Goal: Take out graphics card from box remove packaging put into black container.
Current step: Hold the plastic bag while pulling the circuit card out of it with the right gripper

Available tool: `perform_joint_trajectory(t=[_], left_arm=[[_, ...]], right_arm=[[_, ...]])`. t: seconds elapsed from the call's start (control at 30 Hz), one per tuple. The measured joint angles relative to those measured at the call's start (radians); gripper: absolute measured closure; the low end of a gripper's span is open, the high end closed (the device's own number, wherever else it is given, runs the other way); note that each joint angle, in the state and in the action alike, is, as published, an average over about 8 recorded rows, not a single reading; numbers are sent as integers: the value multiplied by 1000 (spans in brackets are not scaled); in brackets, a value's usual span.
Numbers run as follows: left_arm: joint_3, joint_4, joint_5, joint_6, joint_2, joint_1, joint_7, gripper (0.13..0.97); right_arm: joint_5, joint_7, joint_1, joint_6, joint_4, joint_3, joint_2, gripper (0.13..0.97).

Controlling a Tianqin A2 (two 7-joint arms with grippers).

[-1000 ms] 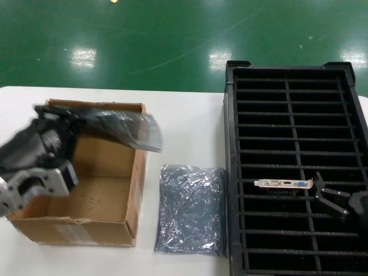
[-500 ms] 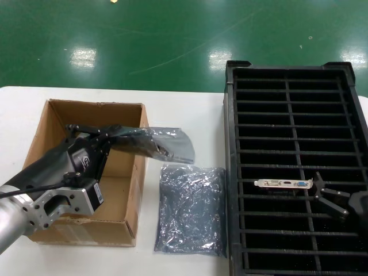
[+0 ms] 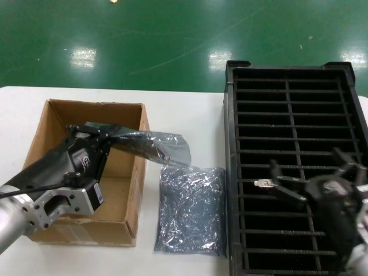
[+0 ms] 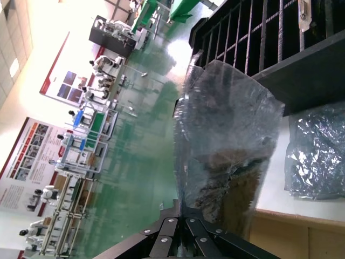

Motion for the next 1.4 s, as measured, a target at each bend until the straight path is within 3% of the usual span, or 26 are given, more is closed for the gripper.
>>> perform_joint_trajectory(t=[0.3,0.5,0.67,0.93,1.07,1.33,1.4], left_arm=[[0,0,0,0,0,0,0,957],[0,0,0,0,0,0,0,957],[0,0,0,0,0,0,0,957],[0,0,0,0,0,0,0,957],[0,0,0,0,0,0,0,957],[0,0,0,0,0,0,0,957],[0,0,0,0,0,0,0,957]], right_arm=[[-63,267,103,-56,8,-226,112,169],[-111,373,145,-102,9,-290,156,231],[-112,364,151,-150,11,-296,174,287],[-94,282,153,-204,5,-286,165,463],[-104,251,174,-218,-13,-294,148,463],[-142,209,239,-248,-67,-325,113,680],[-152,200,255,-256,-79,-332,104,700]])
